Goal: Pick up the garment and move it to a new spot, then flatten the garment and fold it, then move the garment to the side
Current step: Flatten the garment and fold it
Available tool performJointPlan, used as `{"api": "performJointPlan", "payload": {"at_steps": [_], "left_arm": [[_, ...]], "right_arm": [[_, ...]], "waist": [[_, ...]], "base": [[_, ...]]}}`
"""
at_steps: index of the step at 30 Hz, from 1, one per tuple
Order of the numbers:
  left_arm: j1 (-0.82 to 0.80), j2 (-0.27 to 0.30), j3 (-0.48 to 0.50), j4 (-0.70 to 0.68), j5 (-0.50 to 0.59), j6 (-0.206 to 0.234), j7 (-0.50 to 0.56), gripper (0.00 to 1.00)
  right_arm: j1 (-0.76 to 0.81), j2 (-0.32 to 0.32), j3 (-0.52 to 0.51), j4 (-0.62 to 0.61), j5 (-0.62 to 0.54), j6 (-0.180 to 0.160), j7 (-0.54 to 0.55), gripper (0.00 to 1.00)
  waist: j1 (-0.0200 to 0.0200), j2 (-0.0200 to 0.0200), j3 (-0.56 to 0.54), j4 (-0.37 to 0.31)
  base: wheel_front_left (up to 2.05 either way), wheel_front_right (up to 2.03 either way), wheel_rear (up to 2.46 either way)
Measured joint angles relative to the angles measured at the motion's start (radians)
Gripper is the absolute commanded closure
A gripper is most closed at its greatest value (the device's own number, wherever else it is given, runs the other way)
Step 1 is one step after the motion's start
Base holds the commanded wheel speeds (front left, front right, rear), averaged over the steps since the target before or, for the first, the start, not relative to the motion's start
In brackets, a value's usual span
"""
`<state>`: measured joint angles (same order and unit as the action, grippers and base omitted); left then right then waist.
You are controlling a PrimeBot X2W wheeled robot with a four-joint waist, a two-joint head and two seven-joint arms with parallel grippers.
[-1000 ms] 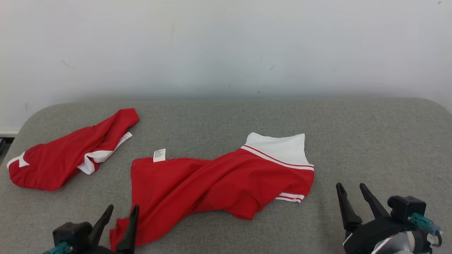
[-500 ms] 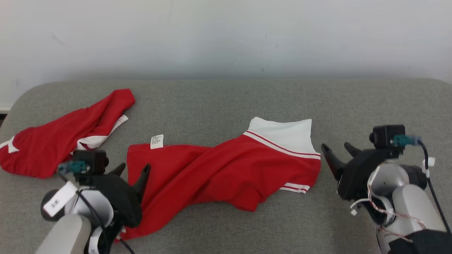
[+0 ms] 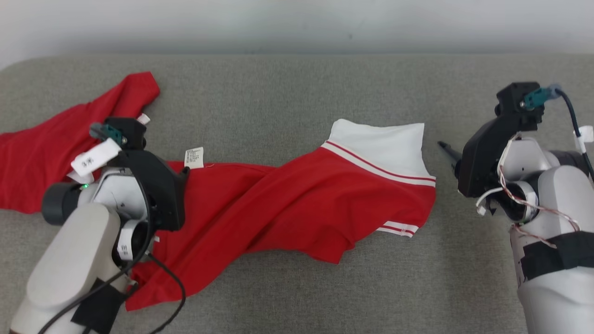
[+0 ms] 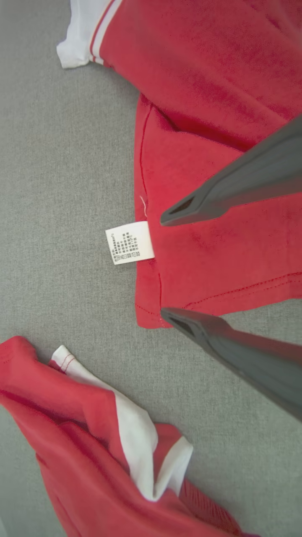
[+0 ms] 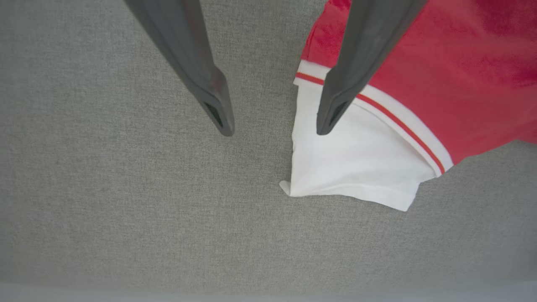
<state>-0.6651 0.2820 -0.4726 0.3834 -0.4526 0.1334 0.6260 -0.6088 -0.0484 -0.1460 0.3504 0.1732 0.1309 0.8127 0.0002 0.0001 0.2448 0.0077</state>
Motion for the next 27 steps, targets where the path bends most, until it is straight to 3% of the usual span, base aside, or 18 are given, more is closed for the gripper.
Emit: {"api": "performJointPlan", "payload": {"at_steps": [27], "left_arm": [[-0.155,-0.026,0.012,0.184,-0.025,0.0,0.016,0.0]], "right_arm": [[-0.188,0.001,0.059,0.237,0.045,0.0,-0.102,0.0]], "waist": [[-0.0002,0.0,0.137,0.041]], "base": [[0.0,0.0,0.0]]}}
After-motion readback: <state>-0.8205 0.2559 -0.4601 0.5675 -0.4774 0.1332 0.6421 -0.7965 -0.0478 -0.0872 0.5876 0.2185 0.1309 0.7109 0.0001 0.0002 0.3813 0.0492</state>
